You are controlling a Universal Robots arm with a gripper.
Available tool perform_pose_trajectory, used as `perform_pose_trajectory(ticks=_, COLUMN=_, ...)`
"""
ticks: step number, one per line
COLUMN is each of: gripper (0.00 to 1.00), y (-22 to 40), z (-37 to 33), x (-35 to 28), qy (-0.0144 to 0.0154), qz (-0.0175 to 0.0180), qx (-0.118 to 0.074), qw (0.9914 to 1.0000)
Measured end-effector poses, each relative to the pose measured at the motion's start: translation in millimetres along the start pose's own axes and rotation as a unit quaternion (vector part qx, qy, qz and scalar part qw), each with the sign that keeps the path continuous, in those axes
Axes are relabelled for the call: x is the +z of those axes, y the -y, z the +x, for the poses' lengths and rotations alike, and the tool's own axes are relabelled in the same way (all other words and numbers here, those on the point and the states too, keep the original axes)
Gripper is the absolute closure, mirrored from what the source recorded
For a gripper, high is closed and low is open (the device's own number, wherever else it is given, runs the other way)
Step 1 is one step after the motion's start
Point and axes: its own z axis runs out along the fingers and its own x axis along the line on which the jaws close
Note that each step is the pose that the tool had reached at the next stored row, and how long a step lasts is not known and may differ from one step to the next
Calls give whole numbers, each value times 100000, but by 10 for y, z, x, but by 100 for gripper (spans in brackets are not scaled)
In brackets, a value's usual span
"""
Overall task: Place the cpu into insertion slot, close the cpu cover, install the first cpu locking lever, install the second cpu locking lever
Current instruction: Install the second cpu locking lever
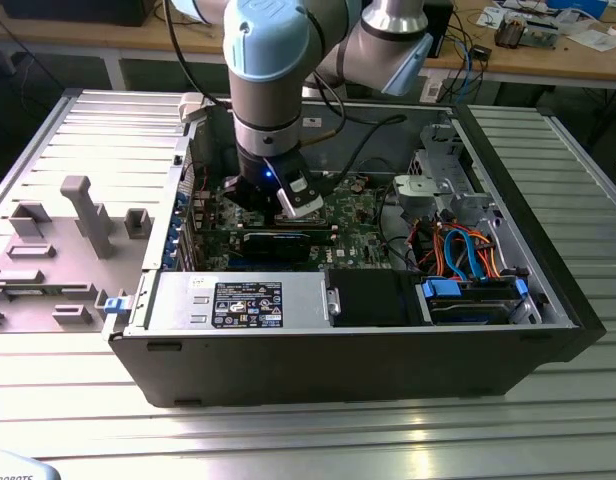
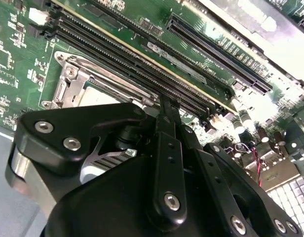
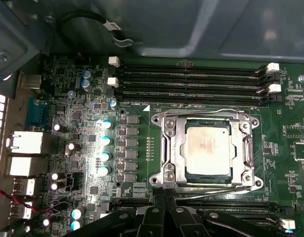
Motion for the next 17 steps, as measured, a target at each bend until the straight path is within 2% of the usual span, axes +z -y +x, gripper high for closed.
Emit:
perform_pose_trajectory(ticks=4, gripper=89, y=19, z=4, x=4, qy=23, qz=-553, qx=6, qw=99998)
perform_pose_trajectory(ticks=5, gripper=89, y=28, z=4, x=6, qy=37, qz=-935, qx=12, qw=99996)
perform_pose_trajectory(ticks=6, gripper=89, y=41, z=5, x=10, qy=56, qz=-1478, qx=17, qw=99989)
perform_pose_trajectory(ticks=9, gripper=89, y=65, z=6, x=23, qy=94, qz=-2501, qx=30, qw=99969)
perform_pose_trajectory(ticks=14, gripper=89, y=85, z=8, x=48, qy=111, qz=-2959, qx=40, qw=99956)
perform_pose_trajectory(ticks=15, gripper=89, y=86, z=8, x=49, qy=108, qz=-3164, qx=30, qw=99950)
perform_pose_trajectory(ticks=16, gripper=89, y=87, z=12, x=54, qy=128, qz=-3625, qx=27, qw=99934)
perform_pose_trajectory(ticks=17, gripper=89, y=87, z=13, x=61, qy=138, qz=-3840, qx=28, qw=99926)
